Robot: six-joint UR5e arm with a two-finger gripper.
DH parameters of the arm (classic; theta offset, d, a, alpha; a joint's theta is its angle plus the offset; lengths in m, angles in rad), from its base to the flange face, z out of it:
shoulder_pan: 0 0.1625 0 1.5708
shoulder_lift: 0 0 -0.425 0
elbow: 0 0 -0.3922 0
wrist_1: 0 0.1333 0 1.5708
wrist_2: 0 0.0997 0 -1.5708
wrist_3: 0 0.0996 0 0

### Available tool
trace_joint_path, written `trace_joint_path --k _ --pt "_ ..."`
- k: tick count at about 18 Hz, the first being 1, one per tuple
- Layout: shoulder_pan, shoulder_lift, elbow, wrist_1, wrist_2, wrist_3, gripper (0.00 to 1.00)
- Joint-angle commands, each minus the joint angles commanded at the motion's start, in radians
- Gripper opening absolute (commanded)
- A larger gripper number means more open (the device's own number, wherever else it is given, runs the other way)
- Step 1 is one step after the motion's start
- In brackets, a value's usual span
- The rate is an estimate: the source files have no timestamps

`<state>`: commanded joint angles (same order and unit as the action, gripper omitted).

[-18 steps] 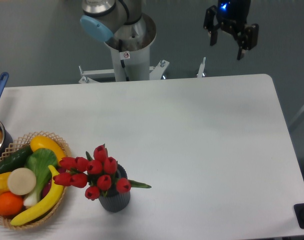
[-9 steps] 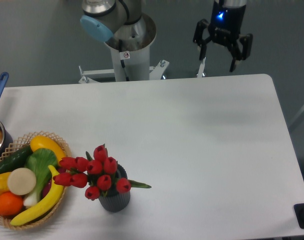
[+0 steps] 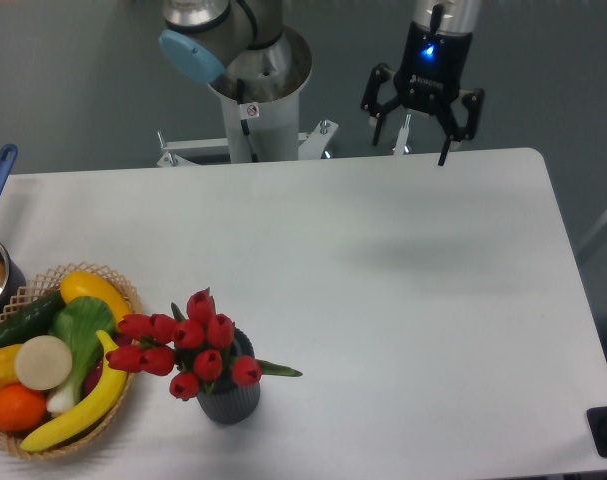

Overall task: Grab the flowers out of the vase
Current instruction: 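Move the open gripper down toward the red tulips in the vase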

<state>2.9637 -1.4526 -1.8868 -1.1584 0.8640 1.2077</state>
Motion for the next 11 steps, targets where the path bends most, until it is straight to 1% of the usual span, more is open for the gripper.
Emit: trace_joint_path --k 2,3,5,6,9,11 --pt "0.0 -0.011 0.0 0.052 -0.026 -0.061 1.0" --pt "-0.002 -0.012 0.0 0.066 -0.026 -0.074 1.0" --pt "-0.011 -0.015 0.002 0.08 -0.026 -0.076 1.0" --pt "-0.021 -0.028 0.002 0.095 -0.026 -0.076 1.0" --pt "-0.072 -0.058 0.0 0.114 -0.02 -0.076 1.0" --pt "-0.097 -0.063 -0.005 0.128 -0.017 -0.076 1.0"
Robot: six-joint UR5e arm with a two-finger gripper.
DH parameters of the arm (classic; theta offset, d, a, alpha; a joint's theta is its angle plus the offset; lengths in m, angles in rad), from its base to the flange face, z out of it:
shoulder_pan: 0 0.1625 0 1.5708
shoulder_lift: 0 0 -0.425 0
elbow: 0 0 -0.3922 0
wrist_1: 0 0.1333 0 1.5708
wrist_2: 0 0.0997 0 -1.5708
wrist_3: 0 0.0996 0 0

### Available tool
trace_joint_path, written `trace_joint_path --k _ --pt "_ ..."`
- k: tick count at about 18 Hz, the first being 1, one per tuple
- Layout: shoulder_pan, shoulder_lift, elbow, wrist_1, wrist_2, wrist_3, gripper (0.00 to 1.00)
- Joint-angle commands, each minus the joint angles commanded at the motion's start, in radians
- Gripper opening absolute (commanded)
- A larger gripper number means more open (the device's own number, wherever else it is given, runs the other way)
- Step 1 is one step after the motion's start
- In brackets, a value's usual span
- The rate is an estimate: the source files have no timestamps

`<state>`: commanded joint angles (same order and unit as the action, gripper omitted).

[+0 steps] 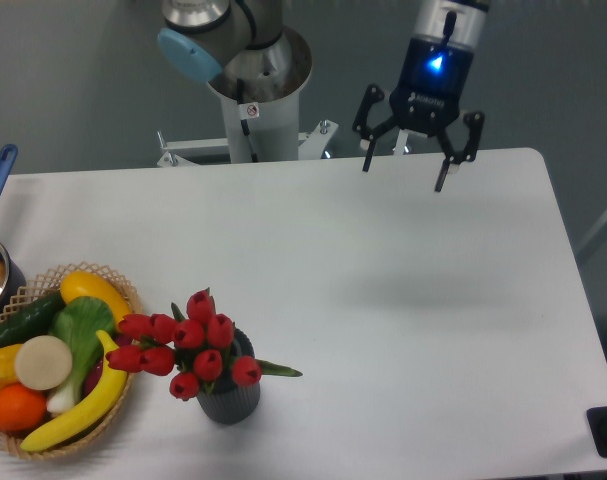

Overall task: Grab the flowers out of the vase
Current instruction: 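Move the open gripper down toward the red tulips in the vase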

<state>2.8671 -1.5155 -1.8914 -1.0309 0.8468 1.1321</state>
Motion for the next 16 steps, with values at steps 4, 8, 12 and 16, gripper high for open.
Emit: trace_joint_path --k 4,8,12,16 --pt "-0.058 -0.026 0.005 0.035 0.0 0.009 1.0" --pt "-0.095 -0.029 -0.012 0.063 0.0 0.077 1.0" --pt "-0.141 -0.041 -0.011 0.063 -0.012 0.103 1.0" --pt "-0.163 -0.063 -0.021 0.069 -0.04 0.156 1.0"
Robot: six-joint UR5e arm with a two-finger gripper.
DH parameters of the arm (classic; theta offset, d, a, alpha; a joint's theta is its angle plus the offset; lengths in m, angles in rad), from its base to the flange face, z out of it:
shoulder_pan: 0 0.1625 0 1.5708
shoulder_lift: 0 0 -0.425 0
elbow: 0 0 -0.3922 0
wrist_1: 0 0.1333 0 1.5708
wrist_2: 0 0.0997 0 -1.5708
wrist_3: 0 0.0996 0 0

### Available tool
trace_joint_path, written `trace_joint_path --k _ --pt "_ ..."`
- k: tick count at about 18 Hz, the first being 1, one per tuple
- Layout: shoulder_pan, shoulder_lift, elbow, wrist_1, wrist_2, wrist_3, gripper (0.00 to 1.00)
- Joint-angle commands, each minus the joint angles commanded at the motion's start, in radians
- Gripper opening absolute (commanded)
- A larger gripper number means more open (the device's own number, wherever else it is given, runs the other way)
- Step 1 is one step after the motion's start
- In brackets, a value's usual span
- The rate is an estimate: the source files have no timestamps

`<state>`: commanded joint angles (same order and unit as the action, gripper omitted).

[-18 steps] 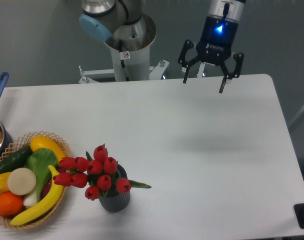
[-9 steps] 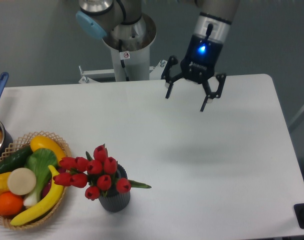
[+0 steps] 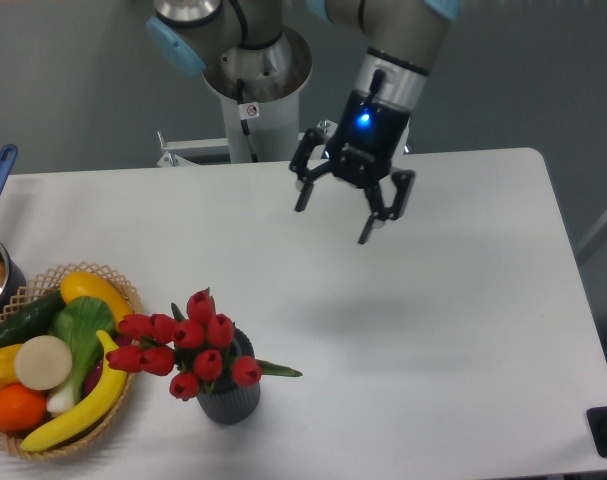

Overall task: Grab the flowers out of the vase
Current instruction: 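Move the open gripper down toward the red tulips in the vase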

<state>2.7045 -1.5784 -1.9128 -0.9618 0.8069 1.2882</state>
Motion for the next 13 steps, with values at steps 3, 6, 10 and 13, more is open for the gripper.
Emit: trace_joint_path --k 3,6,10,13 --pt "-0.009 -0.006 -0.018 -0.003 -0.044 0.111 1.0" --pt "-0.012 -0.018 -0.037 -0.003 -0.093 0.164 1.0" --pt "-0.018 -0.061 -0.054 0.0 -0.263 0.168 1.0" --pt "-0.022 -0.112 -0.052 0.012 -0.276 0.218 1.0"
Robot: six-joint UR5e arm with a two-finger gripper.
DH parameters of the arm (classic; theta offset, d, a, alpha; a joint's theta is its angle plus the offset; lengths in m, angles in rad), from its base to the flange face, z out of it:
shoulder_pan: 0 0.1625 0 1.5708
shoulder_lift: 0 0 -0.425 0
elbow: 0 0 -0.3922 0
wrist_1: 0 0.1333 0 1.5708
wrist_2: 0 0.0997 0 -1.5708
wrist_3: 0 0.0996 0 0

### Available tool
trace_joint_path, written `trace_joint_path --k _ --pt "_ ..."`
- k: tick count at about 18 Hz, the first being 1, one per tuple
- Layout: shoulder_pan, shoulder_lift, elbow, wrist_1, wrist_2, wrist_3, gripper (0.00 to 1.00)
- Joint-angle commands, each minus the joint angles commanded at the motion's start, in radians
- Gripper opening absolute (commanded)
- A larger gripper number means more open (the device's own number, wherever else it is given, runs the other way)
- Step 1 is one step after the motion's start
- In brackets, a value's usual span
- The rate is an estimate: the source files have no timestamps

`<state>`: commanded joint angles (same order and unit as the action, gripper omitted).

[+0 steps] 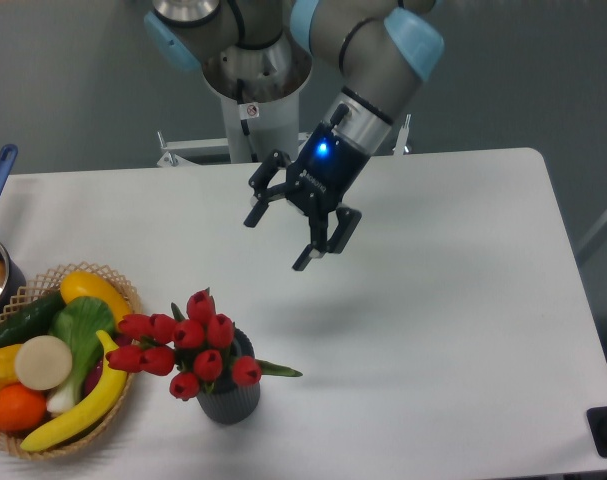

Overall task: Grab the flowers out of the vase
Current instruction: 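Move the open gripper down toward the red tulips in the vase, then lower the open gripper around the tulip stems above the vase rim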

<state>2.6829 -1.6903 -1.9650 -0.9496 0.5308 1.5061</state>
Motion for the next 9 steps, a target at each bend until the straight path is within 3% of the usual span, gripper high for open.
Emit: trace_joint_path --k 9 --pt "-0.041 -0.101 0.07 0.015 -0.087 -0.032 1.0"
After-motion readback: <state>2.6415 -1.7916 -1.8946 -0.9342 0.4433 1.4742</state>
